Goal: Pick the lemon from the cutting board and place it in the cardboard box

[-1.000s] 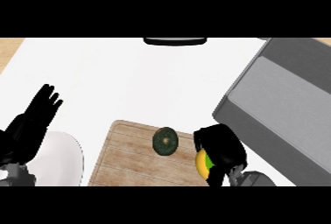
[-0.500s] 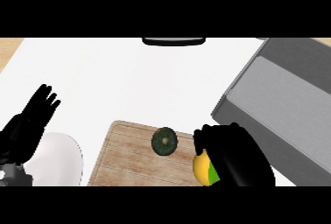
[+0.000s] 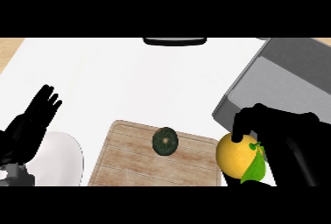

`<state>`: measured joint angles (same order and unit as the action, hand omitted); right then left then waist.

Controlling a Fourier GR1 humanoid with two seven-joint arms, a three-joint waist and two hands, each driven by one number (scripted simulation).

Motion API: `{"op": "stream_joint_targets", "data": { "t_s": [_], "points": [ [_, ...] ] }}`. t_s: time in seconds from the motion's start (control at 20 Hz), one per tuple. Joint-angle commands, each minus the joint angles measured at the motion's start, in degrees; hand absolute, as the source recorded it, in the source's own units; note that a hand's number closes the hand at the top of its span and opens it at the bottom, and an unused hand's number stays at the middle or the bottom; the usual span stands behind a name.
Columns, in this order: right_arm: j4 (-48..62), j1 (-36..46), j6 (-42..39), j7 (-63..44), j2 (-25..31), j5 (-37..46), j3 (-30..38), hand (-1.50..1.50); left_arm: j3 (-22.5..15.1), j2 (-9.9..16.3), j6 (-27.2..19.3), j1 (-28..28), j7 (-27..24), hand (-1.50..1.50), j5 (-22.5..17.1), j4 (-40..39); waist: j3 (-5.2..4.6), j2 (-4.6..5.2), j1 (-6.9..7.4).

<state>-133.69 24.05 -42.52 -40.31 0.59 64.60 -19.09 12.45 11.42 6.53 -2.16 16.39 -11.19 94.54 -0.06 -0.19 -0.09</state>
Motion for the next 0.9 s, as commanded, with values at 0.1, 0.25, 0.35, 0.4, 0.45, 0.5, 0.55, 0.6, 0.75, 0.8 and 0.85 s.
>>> {"op": "stream_joint_targets", "data": {
  "t_s": [0.1,0.25,0.35,0.4,0.45,0.5,0.55,0.6,0.75,0.8,0.85],
  "points": [
    [-1.25,8.19,-5.92,-0.32,2.26,-4.99,16.67,1.5,1.72,1.77,-0.62,-4.37,1.97,0.0,-0.49,-2.26,0.05,0.17,-0.22],
    [5.09,11.96,-3.66,0.12,3.13,-5.16,20.06,1.5,-1.66,-1.64,-0.85,1.04,0.89,0.0,1.02,2.91,0.05,0.11,0.36],
    [4.76,12.36,-5.95,2.29,6.78,-8.24,24.37,1.5,1.47,1.17,1.54,0.61,-0.38,0.0,-0.71,-0.04,0.05,0.11,0.17],
    [10.5,14.47,-4.49,6.18,10.53,-9.32,28.04,1.5,-0.1,0.01,-0.38,-2.71,0.27,0.0,0.8,-1.7,0.06,0.24,0.08],
    [9.54,9.31,-1.48,8.1,11.23,-7.2,24.38,1.5,1.89,1.14,1.78,-2.1,-0.93,0.0,-1.53,-2.59,0.06,0.22,0.15],
    [15.54,10.46,1.83,10.39,12.55,-6.31,25.23,1.5,0.57,0.44,0.01,-1.16,4.52,0.0,-1.83,2.86,0.09,0.26,0.59],
    [12.49,10.52,-2.51,10.49,13.99,-9.42,27.88,1.5,-0.05,-0.07,0.3,1.77,3.84,0.0,-1.11,5.19,0.08,0.12,0.39],
    [17.49,11.6,2.55,13.31,14.72,-8.94,28.9,1.5,-1.54,-1.48,-1.13,-1.92,-0.13,0.0,2.28,-1.37,0.07,0.29,0.22],
    [20.07,5.95,9.97,19.21,15.99,-7.57,28.47,1.5,-0.89,-0.71,-0.69,1.18,5.49,0.0,-0.46,6.46,0.09,0.22,0.46],
    [20.44,4.83,10.29,21.98,17.64,-8.96,30.25,1.5,-0.45,-1.37,0.35,0.3,-0.67,0.0,0.52,0.35,0.07,0.26,0.19],
    [23.43,8.38,10.11,19.91,16.87,-8.39,29.05,1.5,-0.92,-1.23,-1.13,-0.64,4.34,0.0,-0.15,5.01,0.07,0.2,0.38]
  ]
}}
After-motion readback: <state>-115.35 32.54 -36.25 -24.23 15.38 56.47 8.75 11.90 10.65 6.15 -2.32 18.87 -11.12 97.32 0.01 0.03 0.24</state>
